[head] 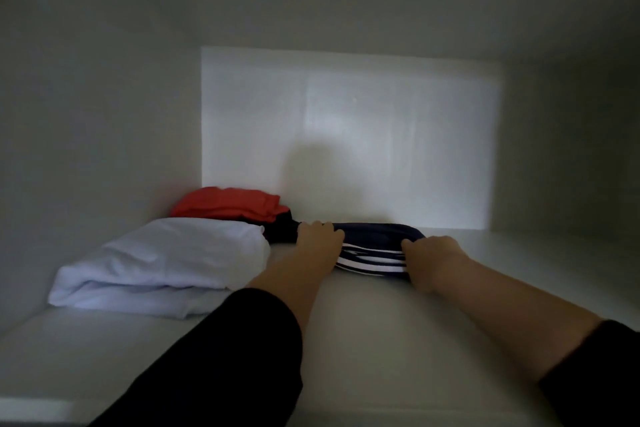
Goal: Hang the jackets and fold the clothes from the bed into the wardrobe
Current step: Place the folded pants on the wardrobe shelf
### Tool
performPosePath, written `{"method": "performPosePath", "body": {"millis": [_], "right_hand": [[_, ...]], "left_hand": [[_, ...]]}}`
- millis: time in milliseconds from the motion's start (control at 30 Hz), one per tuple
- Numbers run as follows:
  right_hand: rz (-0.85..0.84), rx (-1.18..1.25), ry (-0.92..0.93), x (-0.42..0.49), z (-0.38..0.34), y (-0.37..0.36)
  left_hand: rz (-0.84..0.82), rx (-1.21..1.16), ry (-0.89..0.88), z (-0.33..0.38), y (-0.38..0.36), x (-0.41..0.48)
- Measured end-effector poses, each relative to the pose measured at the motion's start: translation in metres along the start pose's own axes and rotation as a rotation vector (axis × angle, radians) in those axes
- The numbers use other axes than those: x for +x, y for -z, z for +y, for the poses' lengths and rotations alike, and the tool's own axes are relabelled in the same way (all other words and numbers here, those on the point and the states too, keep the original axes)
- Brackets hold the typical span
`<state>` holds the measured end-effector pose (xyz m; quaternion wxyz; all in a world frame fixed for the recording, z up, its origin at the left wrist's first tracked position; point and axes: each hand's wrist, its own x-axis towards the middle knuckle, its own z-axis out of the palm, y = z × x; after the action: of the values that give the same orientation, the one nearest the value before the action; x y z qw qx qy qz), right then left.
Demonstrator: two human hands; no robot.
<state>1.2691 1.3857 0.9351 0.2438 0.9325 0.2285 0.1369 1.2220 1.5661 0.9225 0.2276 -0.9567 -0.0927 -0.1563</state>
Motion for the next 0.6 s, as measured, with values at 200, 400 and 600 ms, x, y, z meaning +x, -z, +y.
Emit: {"method": "performPosePath", "body": {"millis": [200,400,600], "right_hand": [[0.071,0.149,0.008,0.046,-0.013,-0.006],[0.149,0.293,0.036,0.073,-0.03,-0.009],[0.29,0.277,-0.021,0.08,-0.032,-0.022]], "left_hand": [[-0.012,0.016,0.244,-0.008,-0.018,0.02],[0.099,-0.029,0.123,-0.014,-0.037,0.024],[0.065,-0.084,0.103,-0.008,-0.03,0.023]]}}
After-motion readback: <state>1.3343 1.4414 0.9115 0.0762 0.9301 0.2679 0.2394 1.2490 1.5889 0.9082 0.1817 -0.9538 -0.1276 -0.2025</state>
